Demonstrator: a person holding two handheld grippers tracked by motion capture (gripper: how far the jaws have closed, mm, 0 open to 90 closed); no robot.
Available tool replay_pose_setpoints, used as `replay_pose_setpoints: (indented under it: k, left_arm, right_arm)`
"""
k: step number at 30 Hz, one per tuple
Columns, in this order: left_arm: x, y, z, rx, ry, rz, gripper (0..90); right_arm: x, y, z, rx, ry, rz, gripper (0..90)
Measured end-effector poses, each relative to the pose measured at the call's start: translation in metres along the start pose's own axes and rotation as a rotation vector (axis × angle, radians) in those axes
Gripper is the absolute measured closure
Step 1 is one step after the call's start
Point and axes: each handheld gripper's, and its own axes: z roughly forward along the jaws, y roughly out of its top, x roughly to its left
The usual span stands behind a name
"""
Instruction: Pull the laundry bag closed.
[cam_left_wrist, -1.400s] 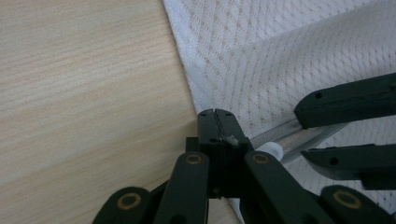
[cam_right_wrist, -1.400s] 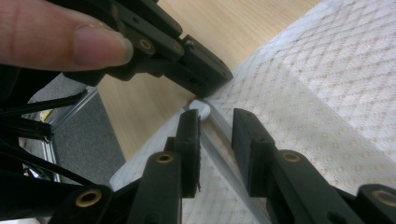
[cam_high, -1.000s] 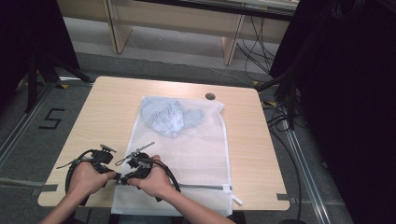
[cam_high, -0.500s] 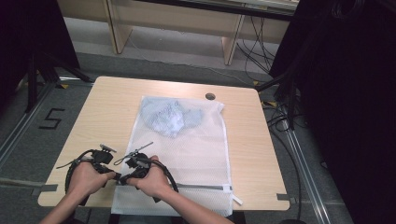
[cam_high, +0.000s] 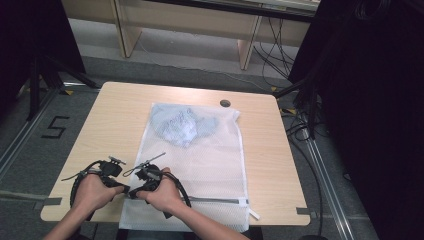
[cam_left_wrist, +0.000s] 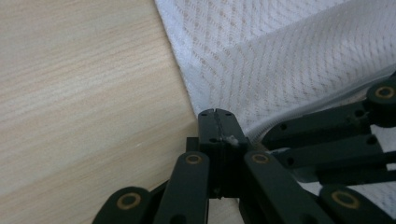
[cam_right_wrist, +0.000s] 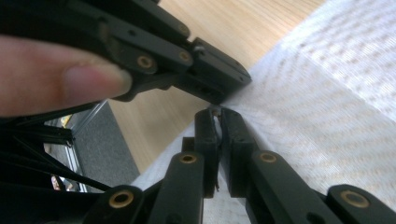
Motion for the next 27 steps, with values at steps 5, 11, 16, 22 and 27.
replay_pose_setpoints:
  k: [5, 11, 16, 22, 27]
  left_arm:
    - [-0.0013, 0.0003, 0.0013, -0.017, 0.014, 0.044, 89.9]
    - [-0.0051, -0.0009, 0.002, -0.024, 0.013, 0.004, 89.9]
    - [-0.0043, -0.0008, 0.0022, -0.027, 0.009, -0.002, 89.9]
    - [0.0001, 0.0001, 0.0009, -0.015, 0.01, 0.049, 89.9]
    - [0.0004, 0.0, 0.0006, -0.011, 0.008, 0.051, 89.9]
  right_arm:
    - [-0.0015, -0.0033, -0.0028, 0.003, -0.011, 0.04, 87.0]
    - [-0.0014, -0.0039, -0.005, 0.0, -0.033, 0.041, 87.1]
    - [-0.0011, -0.0032, -0.008, 0.005, -0.051, 0.027, 87.2]
    - [0.0007, -0.0042, -0.0085, -0.002, -0.056, 0.02, 87.1]
    - [0.0035, -0.0044, -0.0096, 0.003, -0.066, 0.007, 87.1]
